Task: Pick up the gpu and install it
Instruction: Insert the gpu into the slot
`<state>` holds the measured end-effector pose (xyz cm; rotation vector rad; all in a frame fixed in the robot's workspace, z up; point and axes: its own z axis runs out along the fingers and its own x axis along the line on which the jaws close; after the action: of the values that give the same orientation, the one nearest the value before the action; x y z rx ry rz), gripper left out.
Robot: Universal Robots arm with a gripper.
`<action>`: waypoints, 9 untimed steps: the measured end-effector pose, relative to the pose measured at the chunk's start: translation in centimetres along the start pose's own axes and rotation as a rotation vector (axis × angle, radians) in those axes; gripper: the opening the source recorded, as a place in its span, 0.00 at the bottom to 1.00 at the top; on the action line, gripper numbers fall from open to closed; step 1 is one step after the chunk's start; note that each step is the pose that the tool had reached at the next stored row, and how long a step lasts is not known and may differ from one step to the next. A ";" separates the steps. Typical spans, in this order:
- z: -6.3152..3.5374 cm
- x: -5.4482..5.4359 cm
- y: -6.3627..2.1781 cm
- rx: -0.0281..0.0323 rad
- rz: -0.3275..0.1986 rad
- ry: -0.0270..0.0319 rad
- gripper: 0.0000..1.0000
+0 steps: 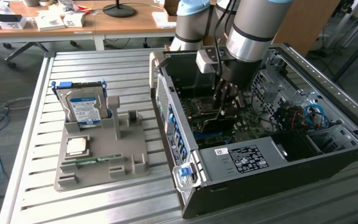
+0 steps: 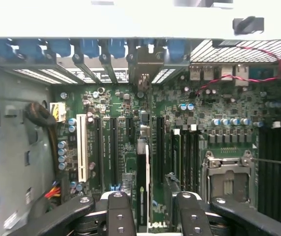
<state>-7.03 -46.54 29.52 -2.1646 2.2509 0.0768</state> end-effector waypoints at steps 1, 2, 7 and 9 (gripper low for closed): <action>-0.23 0.0 0.01 0.0000 0.000 0.0000 0.40; -0.45 0.0 0.01 0.0000 0.000 0.0000 0.40; -1.72 -0.1 0.04 0.0000 0.000 0.0000 0.40; -2.33 -0.1 0.05 0.0000 0.000 -0.0001 0.40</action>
<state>-7.03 -46.54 31.85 -2.1647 2.2508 0.0768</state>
